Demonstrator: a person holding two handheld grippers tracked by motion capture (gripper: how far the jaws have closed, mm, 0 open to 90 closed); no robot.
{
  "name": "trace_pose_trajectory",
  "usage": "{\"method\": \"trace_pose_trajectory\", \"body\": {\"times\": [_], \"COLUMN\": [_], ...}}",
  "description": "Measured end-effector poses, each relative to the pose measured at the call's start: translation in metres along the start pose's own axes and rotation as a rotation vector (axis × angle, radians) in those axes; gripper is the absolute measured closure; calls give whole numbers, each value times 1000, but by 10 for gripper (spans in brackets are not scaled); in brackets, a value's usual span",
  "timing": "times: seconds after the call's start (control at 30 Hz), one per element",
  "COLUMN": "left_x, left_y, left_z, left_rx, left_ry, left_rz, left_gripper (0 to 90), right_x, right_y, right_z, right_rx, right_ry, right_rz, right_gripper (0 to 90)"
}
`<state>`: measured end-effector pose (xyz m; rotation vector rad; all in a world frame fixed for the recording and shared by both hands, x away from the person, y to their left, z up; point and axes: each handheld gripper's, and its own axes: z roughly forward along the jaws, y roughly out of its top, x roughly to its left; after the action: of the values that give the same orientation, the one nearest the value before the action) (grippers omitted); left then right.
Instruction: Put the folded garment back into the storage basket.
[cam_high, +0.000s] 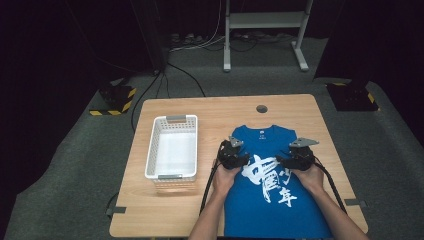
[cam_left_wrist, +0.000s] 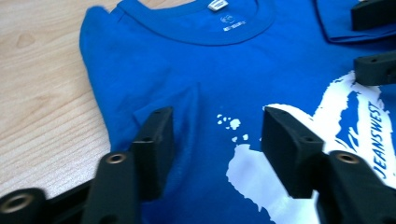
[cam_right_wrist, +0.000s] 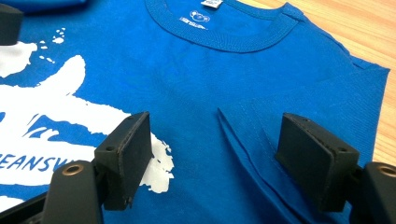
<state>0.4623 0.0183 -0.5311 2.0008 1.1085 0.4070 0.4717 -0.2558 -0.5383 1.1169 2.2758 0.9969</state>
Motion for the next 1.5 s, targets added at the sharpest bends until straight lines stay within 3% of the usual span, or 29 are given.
{"method": "trace_pose_trajectory", "body": {"times": [0.17,0.37,0.6,0.77,0.93,1.13,1.23,1.4,1.5], "left_x": [1,5,12,24,20,2,-3,-6,-7], "left_y": [-1,-1,-4,-8,-11,-9,-9,-9,-10], "left_z": [-7,-17,-17,-16,-13,-4,0,1,1], "left_rx": [-24,-79,-55,-44,-31,1,23,25,20], "left_ry": [-4,31,61,74,42,17,3,-6,-2], "left_rz": [2,-19,-37,-100,-79,17,45,47,52], "left_gripper": [383,368,338,313,301,287,286,276,273], "right_x": [2,6,10,3,-5,-8,-9,-9,-5], "right_y": [0,2,7,8,6,-1,-2,-3,-2], "right_z": [0,0,-10,-17,-19,-4,-3,-2,-1], "right_rx": [-4,-10,-65,-90,-86,21,20,22,18], "right_ry": [-3,5,8,-20,-36,-18,-3,20,32], "right_rz": [-6,-18,-31,-25,-11,-12,8,26,14], "right_gripper": [245,247,248,235,215,187,192,195,203]}}
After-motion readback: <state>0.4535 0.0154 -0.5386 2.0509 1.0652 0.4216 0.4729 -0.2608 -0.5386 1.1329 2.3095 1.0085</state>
